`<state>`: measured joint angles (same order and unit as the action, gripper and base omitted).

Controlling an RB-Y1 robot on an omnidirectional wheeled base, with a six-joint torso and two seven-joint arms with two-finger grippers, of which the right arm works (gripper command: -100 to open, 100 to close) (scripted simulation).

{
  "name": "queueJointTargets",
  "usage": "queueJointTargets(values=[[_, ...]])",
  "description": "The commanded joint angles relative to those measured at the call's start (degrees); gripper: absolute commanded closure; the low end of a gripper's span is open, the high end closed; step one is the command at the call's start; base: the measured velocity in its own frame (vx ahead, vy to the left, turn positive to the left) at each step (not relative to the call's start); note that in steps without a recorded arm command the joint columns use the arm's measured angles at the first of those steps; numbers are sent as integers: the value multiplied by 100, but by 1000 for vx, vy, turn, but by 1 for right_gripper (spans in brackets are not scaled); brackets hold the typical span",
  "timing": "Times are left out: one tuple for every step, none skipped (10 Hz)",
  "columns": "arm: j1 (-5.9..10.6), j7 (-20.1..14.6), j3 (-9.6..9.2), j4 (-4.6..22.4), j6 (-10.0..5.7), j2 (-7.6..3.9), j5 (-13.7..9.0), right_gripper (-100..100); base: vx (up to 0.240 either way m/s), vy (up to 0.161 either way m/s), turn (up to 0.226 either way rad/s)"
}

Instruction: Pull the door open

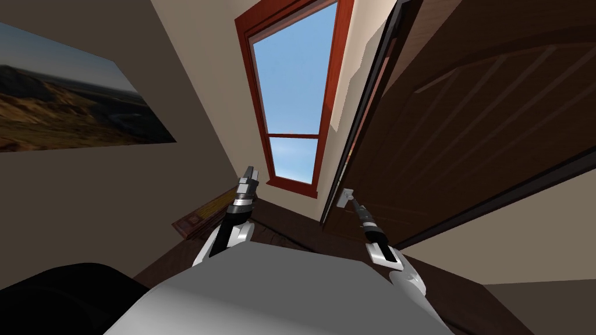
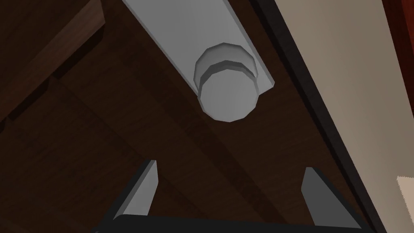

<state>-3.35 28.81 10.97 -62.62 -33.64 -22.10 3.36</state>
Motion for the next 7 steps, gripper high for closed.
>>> queueJointTargets(values=[[-45,279,13,6,-21,-76,152,-100,-9,40,-43],[-88,430,24,12,-44,-138,281,-100,-11,50,-59],[-88,502,24,12,-44,-138,281,-100,-11,43,-27],[-130,718,34,19,-66,-198,410,-100,-11,50,-36],[-170,868,45,26,-87,-255,531,-100,-19,66,-59],[-170,911,45,26,-87,-255,531,-100,-16,44,-28],[-209,1094,55,33,-107,-311,650,-100,-15,42,-29]])
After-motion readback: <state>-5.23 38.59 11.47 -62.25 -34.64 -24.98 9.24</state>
